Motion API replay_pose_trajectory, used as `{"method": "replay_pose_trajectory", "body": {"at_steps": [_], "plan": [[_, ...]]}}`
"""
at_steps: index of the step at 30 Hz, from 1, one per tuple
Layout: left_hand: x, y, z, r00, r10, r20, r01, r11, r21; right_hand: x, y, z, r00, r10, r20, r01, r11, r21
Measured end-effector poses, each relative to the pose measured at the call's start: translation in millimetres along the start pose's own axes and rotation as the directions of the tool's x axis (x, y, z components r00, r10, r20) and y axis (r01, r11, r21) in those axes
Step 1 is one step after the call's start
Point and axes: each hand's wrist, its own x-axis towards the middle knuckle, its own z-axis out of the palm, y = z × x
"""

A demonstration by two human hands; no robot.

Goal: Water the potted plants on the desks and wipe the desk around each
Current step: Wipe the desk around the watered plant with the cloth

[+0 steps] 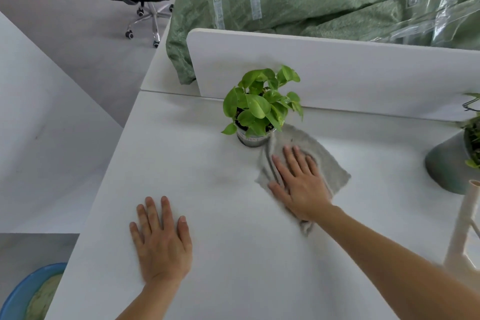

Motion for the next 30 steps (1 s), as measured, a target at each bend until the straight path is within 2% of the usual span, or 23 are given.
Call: {"method": "replay_pose_trajectory", "body": {"at_steps": [1, 2, 3, 5, 6, 8, 9, 10, 11, 12, 13, 15, 16, 18, 20, 22, 23, 24, 26, 27, 28, 29, 30], "plan": [[0, 0, -1, 1.000, 0.000, 0.002, 0.000, 1.000, -0.001, -7, 28, -2, 0.994, -0.106, 0.005, 0.106, 0.994, -0.036], [0, 0, -1, 1.000, 0.001, 0.001, -0.001, 1.000, -0.002, -11, 59, -5, 0.993, -0.119, -0.008, 0.118, 0.991, -0.062], [0, 2, -2, 1.000, 0.002, -0.001, -0.002, 1.000, -0.005, -13, 89, -10, 0.999, -0.037, -0.038, 0.033, 0.996, -0.084], [0, 2, -2, 1.000, 0.010, -0.002, -0.010, 1.000, -0.011, -16, 128, -18, 0.950, 0.298, -0.092, -0.301, 0.953, -0.019], [1, 2, -2, 1.000, 0.013, -0.004, -0.013, 1.000, -0.013, -13, 133, -19, 0.879, 0.463, -0.111, -0.461, 0.886, 0.045], [2, 1, -1, 1.000, 0.013, -0.003, -0.013, 1.000, -0.019, 7, 111, -18, 0.659, 0.746, -0.097, -0.719, 0.663, 0.211], [2, 1, -1, 1.000, 0.012, 0.000, -0.012, 1.000, -0.024, 22, 89, -20, 0.537, 0.842, -0.054, -0.794, 0.526, 0.304], [2, 1, -1, 1.000, 0.012, 0.005, -0.012, 1.000, -0.026, 35, 64, -23, 0.458, 0.889, -0.002, -0.827, 0.427, 0.365], [2, 2, 0, 1.000, 0.011, 0.012, -0.011, 1.000, -0.024, 45, 37, -23, 0.452, 0.892, 0.022, -0.827, 0.410, 0.385], [2, 2, -1, 1.000, 0.012, 0.015, -0.012, 1.000, -0.022, 49, 8, -17, 0.511, 0.859, 0.005, -0.799, 0.473, 0.372], [2, 2, -1, 1.000, 0.009, 0.020, -0.008, 1.000, -0.023, 47, -22, -9, 0.624, 0.781, -0.025, -0.732, 0.596, 0.330], [2, 2, -2, 1.000, 0.007, 0.025, -0.007, 1.000, -0.030, 16, -70, 7, 0.860, 0.507, -0.056, -0.489, 0.851, 0.190], [2, 1, -2, 1.000, 0.008, 0.029, -0.007, 1.000, -0.028, -4, -78, 13, 0.936, 0.348, -0.052, -0.339, 0.932, 0.132], [2, 2, -2, 0.999, 0.003, 0.041, -0.001, 1.000, -0.031, -39, -52, 16, 0.999, 0.041, -0.014, -0.040, 0.997, 0.063], [2, 2, -4, 0.998, 0.003, 0.056, -0.001, 1.000, -0.027, -63, 1, 13, 0.998, -0.066, 0.001, 0.066, 0.998, -0.005], [2, 1, -5, 0.998, 0.007, 0.065, -0.005, 1.000, -0.030, -78, 49, 6, 0.986, 0.161, -0.046, -0.163, 0.986, -0.024], [2, 2, -6, 0.998, 0.008, 0.068, -0.006, 0.999, -0.039, -83, 62, 4, 0.939, 0.335, -0.073, -0.335, 0.942, 0.022], [2, 3, -7, 0.997, 0.009, 0.077, -0.005, 0.999, -0.047, -84, 65, 4, 0.863, 0.497, -0.086, -0.492, 0.867, 0.082], [3, 4, -7, 0.996, 0.016, 0.087, -0.011, 0.999, -0.052, -72, 40, 8, 0.647, 0.759, -0.071, -0.726, 0.643, 0.244], [3, 3, -7, 0.996, 0.017, 0.088, -0.013, 0.999, -0.051, -63, 16, 9, 0.533, 0.846, -0.031, -0.793, 0.512, 0.331], [4, 2, -7, 0.996, 0.017, 0.091, -0.012, 0.999, -0.046, -55, -13, 10, 0.469, 0.883, -0.001, -0.818, 0.435, 0.376], [4, 0, -6, 0.996, 0.019, 0.089, -0.015, 0.999, -0.044, -51, -44, 16, 0.474, 0.880, -0.008, -0.815, 0.442, 0.376], [4, 0, -7, 0.995, 0.027, 0.092, -0.023, 0.999, -0.044, -52, -75, 25, 0.551, 0.833, -0.045, -0.773, 0.531, 0.347]]}}
